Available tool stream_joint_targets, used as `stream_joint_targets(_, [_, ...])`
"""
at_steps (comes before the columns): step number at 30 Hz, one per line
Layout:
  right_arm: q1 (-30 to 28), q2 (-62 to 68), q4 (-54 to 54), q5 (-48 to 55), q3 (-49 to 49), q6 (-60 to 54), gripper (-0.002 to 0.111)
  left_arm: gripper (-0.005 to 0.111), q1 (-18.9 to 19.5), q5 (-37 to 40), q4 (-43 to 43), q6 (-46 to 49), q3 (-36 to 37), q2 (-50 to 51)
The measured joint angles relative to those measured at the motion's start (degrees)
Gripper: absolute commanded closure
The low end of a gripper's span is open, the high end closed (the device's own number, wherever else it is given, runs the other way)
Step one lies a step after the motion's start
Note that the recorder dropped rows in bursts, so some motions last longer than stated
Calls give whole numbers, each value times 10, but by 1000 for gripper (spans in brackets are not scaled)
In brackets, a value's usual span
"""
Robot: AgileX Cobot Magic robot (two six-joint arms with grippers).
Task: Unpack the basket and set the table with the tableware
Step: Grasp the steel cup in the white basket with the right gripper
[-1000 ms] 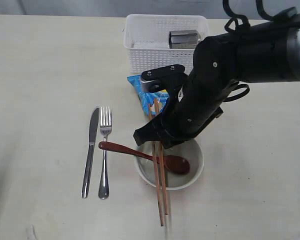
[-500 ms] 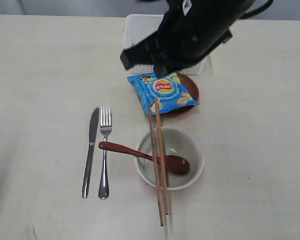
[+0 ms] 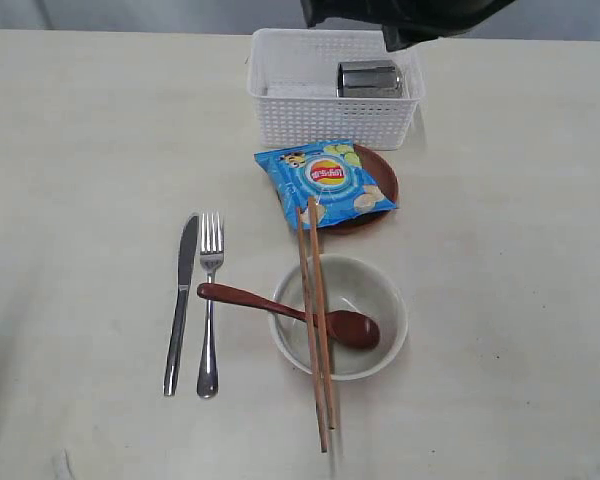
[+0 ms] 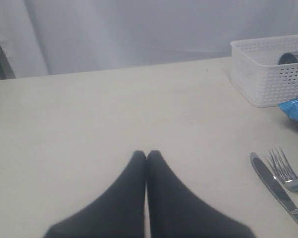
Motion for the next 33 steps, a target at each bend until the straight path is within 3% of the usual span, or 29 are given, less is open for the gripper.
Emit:
stream_joint_targets(6, [0,5,0,-6,0,13,109,107,0,0,0,0,0,0])
stream_joint_targets(8, [0,12,0,-25,0,15,103,107,0,0,0,0,0,0])
stream_joint_targets(11, [-11,30,2,-52,-14,11,76,107,0,0,0,0,0,0])
stream_joint_targets(13, [-27,50,3,-54,-37,0,48,107,0,0,0,0,0,0])
stream_joint_targets(15, [-47,77,3,-42,-72,-10,34,107,0,0,0,0,0,0])
stream_joint_targets(20, [-93,184,-10,39,-196,-19,43,107,0,0,0,0,0,0])
stream_joint_targets(33, [-103,442,-75,91,-442,-48,42,107,0,0,0,0,0,0])
